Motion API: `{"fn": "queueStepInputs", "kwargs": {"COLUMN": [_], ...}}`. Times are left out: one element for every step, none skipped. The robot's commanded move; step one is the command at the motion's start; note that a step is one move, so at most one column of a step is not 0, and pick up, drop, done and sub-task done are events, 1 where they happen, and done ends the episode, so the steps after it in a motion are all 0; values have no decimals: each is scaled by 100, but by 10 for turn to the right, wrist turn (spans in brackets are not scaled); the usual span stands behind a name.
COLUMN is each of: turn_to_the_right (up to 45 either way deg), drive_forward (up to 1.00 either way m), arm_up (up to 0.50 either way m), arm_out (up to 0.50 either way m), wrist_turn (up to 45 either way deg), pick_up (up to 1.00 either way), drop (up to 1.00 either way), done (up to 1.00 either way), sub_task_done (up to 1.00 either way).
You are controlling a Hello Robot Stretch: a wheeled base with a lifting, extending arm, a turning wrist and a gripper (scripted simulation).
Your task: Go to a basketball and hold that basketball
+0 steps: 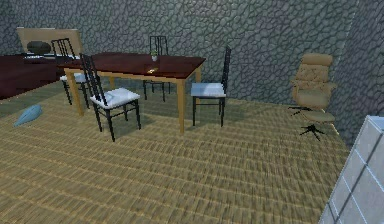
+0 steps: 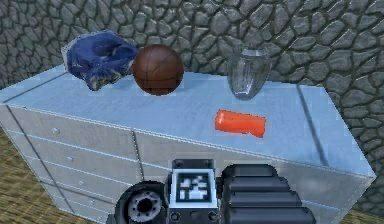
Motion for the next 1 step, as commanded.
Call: {"fn": "queueStepInputs", "kwargs": {"turn_to_the_right": [0], "drive_forward": [0], "arm_up": [0], "arm_out": [50], "wrist_turn": [0], "pick_up": [0], "drop": [0], "done": [0], "sub_task_done": [0]}}
